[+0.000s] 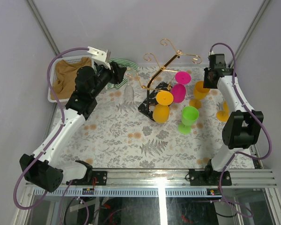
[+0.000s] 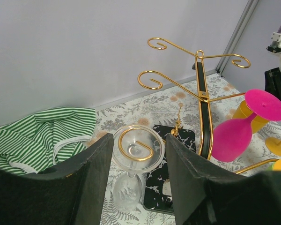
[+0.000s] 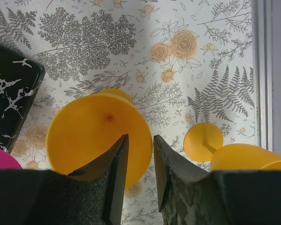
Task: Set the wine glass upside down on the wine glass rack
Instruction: Pick up the wine glass at the center of the board.
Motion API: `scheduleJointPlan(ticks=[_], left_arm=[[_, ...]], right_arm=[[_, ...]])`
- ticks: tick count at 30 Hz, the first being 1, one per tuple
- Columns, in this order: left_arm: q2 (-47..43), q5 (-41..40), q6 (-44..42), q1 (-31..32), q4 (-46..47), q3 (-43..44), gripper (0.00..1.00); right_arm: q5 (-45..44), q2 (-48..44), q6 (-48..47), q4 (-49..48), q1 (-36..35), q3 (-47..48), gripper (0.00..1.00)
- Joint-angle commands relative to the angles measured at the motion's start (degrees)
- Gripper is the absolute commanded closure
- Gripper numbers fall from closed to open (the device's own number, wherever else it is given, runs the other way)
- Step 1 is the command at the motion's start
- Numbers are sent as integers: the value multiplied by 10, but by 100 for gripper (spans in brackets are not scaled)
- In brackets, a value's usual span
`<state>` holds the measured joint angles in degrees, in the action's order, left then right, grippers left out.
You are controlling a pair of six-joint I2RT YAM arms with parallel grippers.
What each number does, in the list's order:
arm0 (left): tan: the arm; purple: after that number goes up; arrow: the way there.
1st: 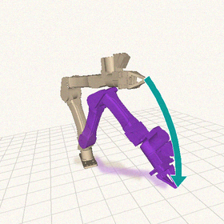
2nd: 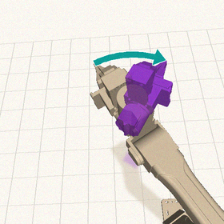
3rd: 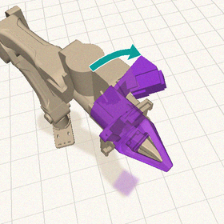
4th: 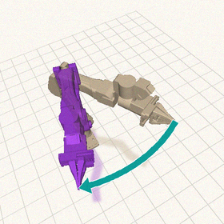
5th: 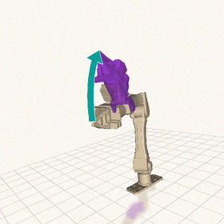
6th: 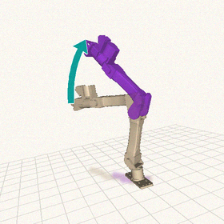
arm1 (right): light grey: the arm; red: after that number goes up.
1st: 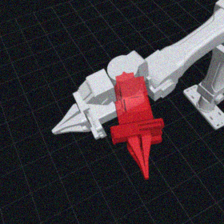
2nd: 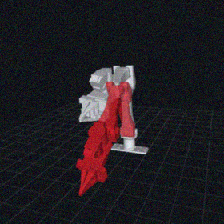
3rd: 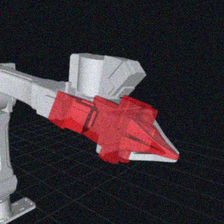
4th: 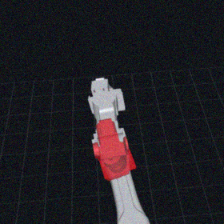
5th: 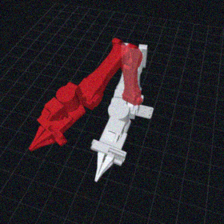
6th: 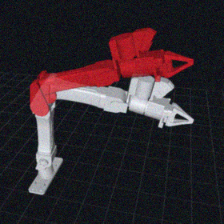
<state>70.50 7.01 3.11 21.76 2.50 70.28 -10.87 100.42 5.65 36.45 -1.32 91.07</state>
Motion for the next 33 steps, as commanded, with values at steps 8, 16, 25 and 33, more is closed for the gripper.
scheduleJointPlan(ticks=[8,16,25,33], left_arm=[[10,-5,-6,2,-1,16,52],[8,-4,-7,2,-2,18,52],[-1,-4,-10,3,-18,39,52],[2,8,19,2,-56,93,51]], right_arm=[[0,5,-6,-11,2,4,86],[-6,4,-10,7,2,27,100],[-69,22,-35,51,18,113,100],[-159,59,-69,79,38,265,100]])
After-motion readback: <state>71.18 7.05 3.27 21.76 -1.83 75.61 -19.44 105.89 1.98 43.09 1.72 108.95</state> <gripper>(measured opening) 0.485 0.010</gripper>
